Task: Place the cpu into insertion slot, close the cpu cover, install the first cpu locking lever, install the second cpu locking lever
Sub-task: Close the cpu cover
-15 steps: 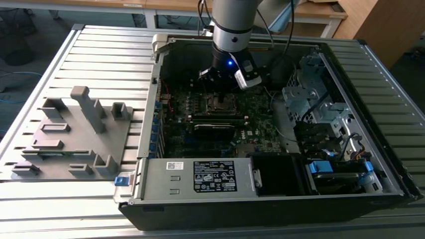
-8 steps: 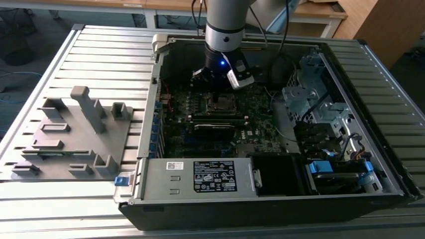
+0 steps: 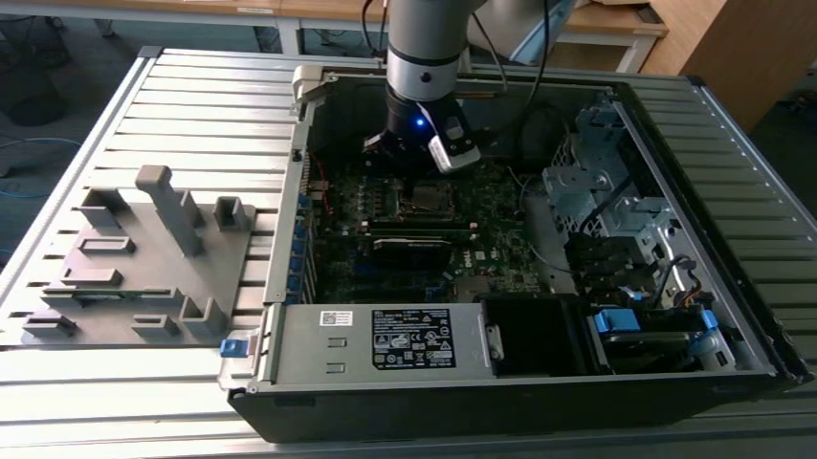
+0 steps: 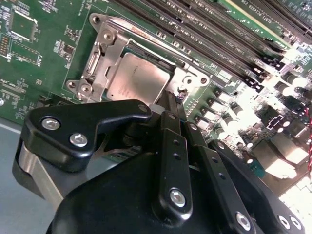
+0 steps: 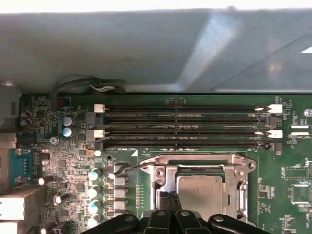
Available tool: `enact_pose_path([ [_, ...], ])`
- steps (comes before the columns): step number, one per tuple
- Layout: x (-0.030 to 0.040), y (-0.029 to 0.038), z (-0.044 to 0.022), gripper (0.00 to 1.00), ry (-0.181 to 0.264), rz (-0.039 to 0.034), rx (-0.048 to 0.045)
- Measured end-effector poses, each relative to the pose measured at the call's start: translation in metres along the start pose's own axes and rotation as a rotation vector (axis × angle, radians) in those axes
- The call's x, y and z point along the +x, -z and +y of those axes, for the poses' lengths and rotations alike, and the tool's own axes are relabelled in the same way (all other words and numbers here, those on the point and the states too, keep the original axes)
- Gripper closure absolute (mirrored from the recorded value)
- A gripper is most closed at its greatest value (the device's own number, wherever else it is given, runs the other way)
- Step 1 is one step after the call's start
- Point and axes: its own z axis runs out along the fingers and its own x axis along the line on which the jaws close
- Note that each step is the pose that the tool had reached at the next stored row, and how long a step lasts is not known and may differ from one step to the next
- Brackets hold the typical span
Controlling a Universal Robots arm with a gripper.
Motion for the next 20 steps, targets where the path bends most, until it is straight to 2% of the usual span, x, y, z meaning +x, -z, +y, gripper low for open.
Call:
enact_pose_path([
  [9,0.003,-0.0052,0.0,0.9,0.0,-0.0001,-0.0001],
  [20,0.0031,-0.0071,0.0,0.9,0.0,0.0,0.0001],
])
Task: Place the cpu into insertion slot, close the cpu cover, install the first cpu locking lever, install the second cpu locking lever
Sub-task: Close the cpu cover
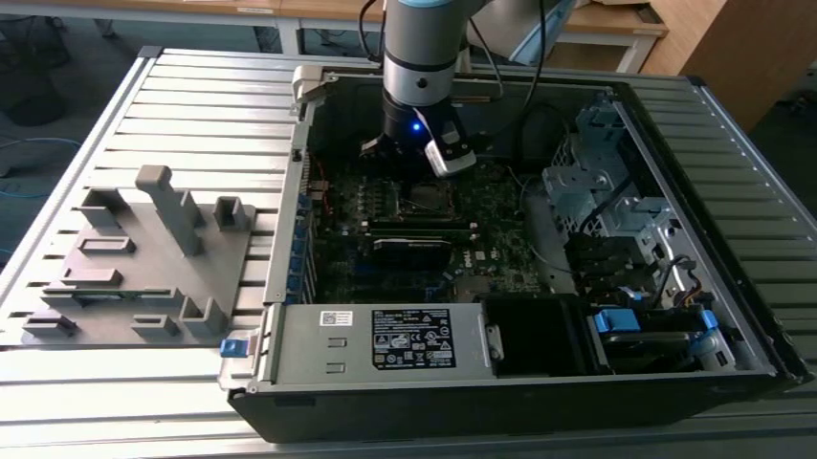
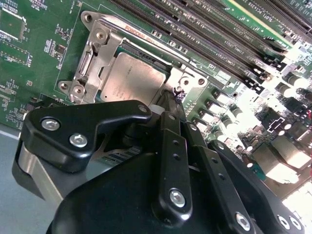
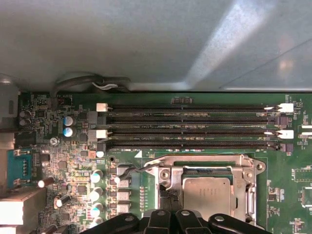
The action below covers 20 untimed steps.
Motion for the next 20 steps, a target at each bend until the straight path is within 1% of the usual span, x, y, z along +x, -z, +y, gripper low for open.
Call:
enact_pose_path([
  [4,-0.0002,0.0015,0.0002,0.9,0.0,-0.0009,-0.0013],
  [12,0.0001,0.012,0.0,0.9,0.0,-0.0001,-0.0005],
  [16,-0.0009,0.0121,0.0,0.9,0.0,-0.0001,-0.0005],
  [20,-0.0047,0.0122,0.0001,0.9,0.0,-0.0001,-0.0005],
])
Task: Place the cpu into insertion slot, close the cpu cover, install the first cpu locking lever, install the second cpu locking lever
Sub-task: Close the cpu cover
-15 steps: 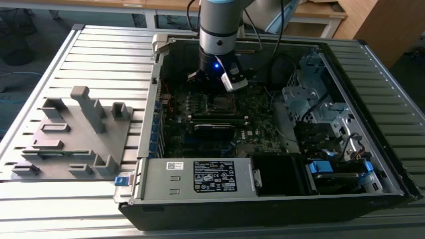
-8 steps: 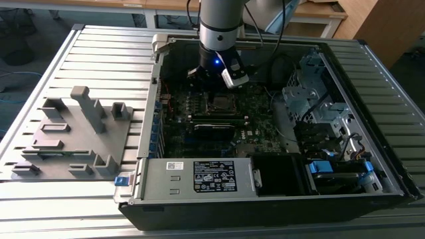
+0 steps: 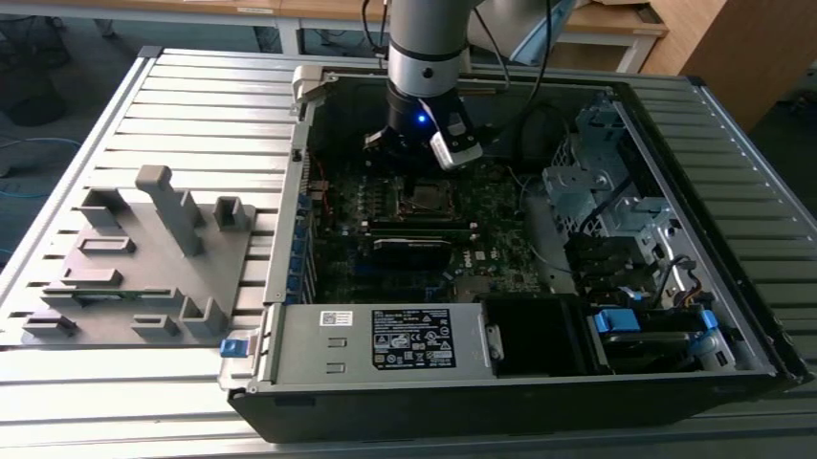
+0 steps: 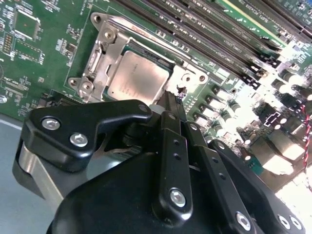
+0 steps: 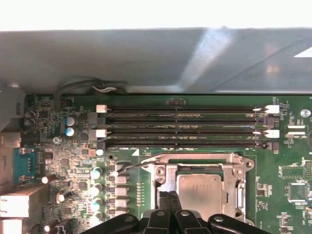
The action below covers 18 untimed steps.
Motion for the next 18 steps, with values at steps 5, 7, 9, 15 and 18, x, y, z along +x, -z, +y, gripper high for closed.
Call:
enact_pose_path([
  [5,-0.0065,0.0,0.0002,0.9,0.0,0.0,0.0],
  [7,-0.0093,0.0,0.0003,0.9,0.0,0.0,-0.0001],
  [9,-0.0126,0.0001,0.0005,0.9,0.0,0.0,-0.0001],
  [15,-0.0196,0.0001,0.0008,0.9,0.0,0.0,0.0],
  [18,-0.0196,0.0,0.0006,0.9,0.0,-0.0048,-0.0046],
])
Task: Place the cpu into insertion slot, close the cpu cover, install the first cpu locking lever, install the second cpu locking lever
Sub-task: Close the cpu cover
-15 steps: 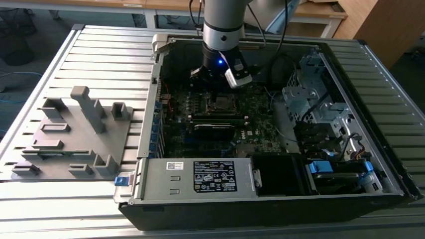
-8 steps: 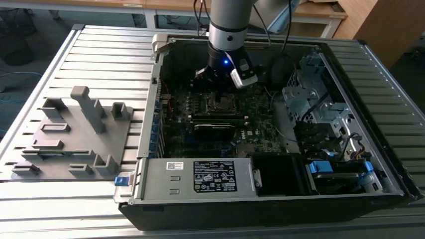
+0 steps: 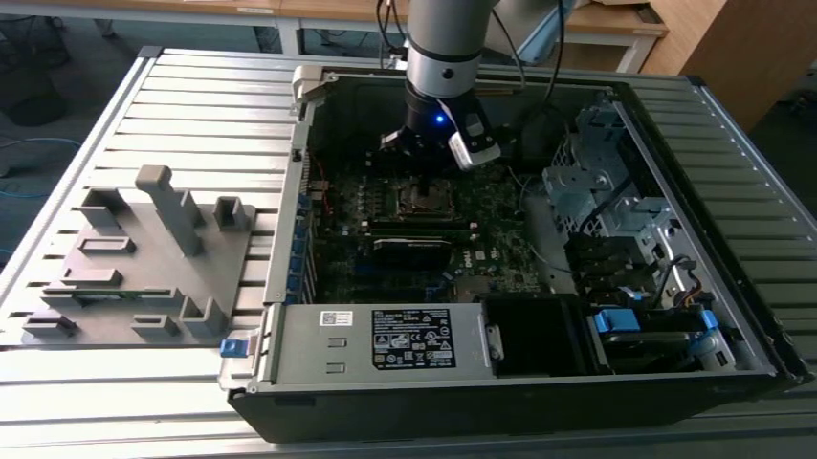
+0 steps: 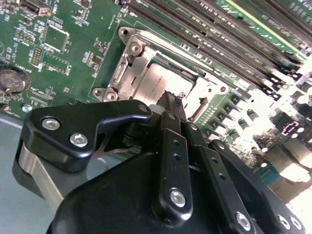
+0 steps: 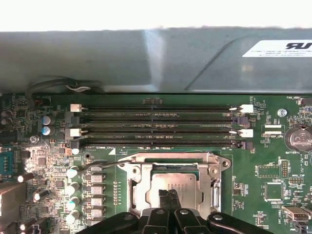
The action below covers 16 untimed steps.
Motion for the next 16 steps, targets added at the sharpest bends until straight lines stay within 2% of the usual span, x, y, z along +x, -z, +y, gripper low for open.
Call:
enact_pose_path([
  [2,0.0,-0.0002,-0.0004,0.9,0.0,-0.0103,-0.0118],
  [4,0.0001,-0.0003,-0.0005,0.9,0.0,-0.0169,-0.0164],
  [9,0.0001,-0.0003,-0.001,0.9,-0.006,-0.0185,-0.0165],
  [16,0.0001,0.0032,-0.001,0.9,-0.012,-0.0186,-0.0166],
])
